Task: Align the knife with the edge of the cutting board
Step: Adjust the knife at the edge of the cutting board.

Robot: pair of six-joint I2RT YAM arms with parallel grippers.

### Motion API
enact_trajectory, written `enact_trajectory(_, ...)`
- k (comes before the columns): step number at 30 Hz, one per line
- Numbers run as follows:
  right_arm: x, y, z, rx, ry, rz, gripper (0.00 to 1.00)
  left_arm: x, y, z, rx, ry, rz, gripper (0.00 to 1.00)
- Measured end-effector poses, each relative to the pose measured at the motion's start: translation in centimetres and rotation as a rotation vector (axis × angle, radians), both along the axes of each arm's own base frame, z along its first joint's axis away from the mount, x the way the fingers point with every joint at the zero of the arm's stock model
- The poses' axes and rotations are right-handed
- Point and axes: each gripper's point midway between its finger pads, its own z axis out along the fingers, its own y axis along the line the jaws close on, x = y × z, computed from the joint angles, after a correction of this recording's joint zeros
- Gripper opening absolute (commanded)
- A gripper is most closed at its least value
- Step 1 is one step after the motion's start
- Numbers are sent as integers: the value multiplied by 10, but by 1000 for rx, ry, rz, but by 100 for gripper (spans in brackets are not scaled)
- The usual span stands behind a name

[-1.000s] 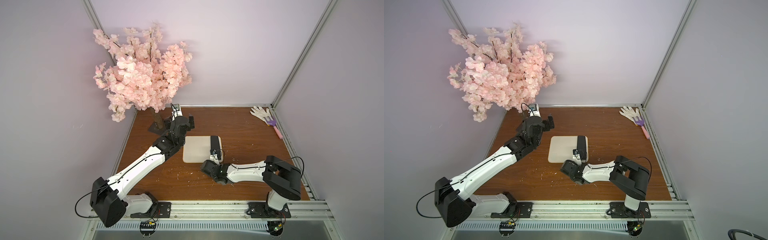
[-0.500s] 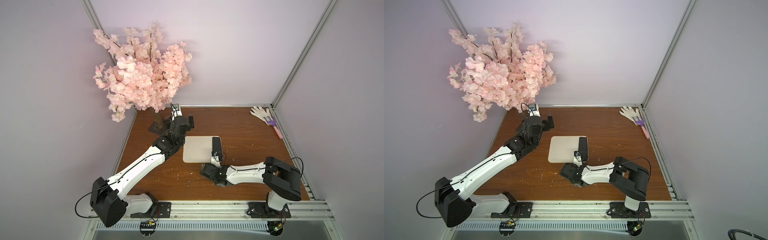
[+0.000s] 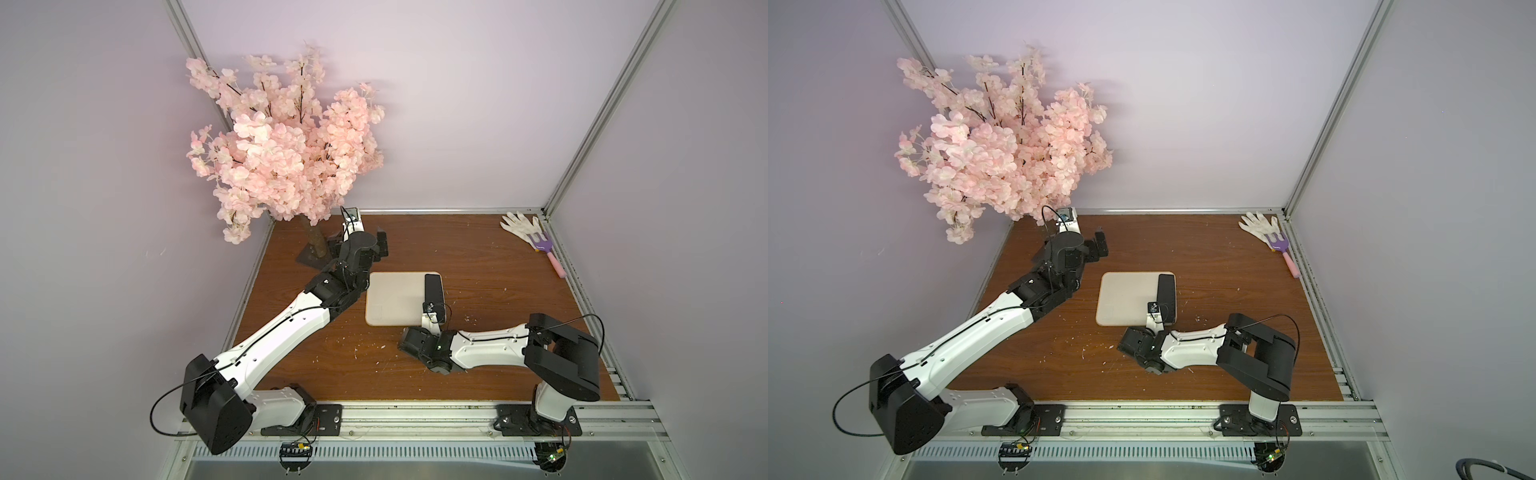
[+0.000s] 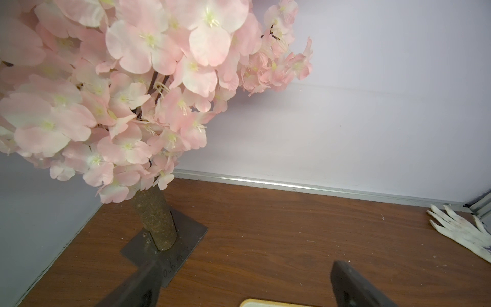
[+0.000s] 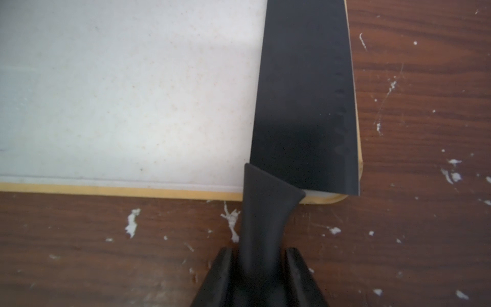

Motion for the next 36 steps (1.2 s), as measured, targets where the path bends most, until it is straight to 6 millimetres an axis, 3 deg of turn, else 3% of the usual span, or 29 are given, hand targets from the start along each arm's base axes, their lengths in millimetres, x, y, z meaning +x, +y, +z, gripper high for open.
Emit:
enact_trajectory(27,4,-2,0,-3,-21,-29,19,0,1,0,-1,1,0,100)
enact_trajectory(36,3,-6,2,-31,-23,-24,15,1,1,-1,-1,2,1,100)
